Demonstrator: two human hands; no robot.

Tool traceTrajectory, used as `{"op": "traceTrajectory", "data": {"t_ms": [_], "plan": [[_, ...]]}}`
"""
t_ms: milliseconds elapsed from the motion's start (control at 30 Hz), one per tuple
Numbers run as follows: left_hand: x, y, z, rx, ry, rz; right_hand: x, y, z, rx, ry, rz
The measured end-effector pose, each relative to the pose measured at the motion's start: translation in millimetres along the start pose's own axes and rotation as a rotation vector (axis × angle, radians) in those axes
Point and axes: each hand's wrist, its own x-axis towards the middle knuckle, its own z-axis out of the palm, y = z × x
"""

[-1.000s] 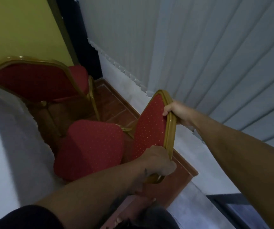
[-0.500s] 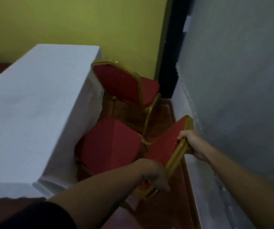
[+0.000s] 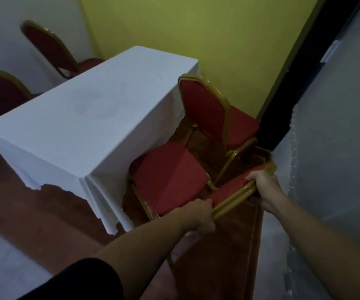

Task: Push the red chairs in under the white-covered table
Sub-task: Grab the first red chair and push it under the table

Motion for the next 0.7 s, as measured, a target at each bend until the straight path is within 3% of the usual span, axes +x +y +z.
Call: {"op": "traceTrajectory", "data": {"t_ms": [167,700], "plan": [[-13.6,-7.8,1.2,-0.303,0.027,0.015,-7.3,-7.9,15.0,0.047,0.027,-0.003],[-2.1,-7.3,-29.7,-0.435,0.187,-0.248,45.0,-48.6,62.6,-0.088,-0.216,-0.028]]}}
